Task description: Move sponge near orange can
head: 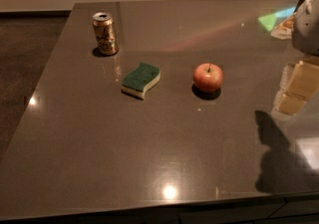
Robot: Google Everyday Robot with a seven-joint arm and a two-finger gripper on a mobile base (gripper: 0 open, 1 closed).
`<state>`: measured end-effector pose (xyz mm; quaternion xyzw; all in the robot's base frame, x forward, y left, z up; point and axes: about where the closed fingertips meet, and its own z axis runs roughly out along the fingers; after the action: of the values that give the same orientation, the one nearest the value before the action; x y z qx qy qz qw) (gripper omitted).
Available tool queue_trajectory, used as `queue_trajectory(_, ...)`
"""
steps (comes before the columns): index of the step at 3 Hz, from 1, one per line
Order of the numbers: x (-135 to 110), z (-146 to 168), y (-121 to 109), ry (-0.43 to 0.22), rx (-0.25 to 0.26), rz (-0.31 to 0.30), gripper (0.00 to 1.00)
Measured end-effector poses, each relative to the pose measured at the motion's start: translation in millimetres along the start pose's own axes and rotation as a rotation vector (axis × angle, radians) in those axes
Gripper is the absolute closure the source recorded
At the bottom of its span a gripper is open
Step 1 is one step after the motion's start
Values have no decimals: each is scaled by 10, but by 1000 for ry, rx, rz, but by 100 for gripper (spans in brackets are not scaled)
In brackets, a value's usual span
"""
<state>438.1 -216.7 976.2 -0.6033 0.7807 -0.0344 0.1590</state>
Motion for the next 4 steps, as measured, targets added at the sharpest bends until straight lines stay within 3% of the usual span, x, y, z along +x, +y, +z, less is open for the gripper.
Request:
queue_trajectory(1,-18,-4,-7,-4,5,-1,0)
queue_trajectory(2,-214,70,-96,-49,25,-9,0)
queue_trajectory(3,-529,273,-239,-107,28,-18,0)
queue_trajectory(4,-860,528,-406,-154,0,-17,0)
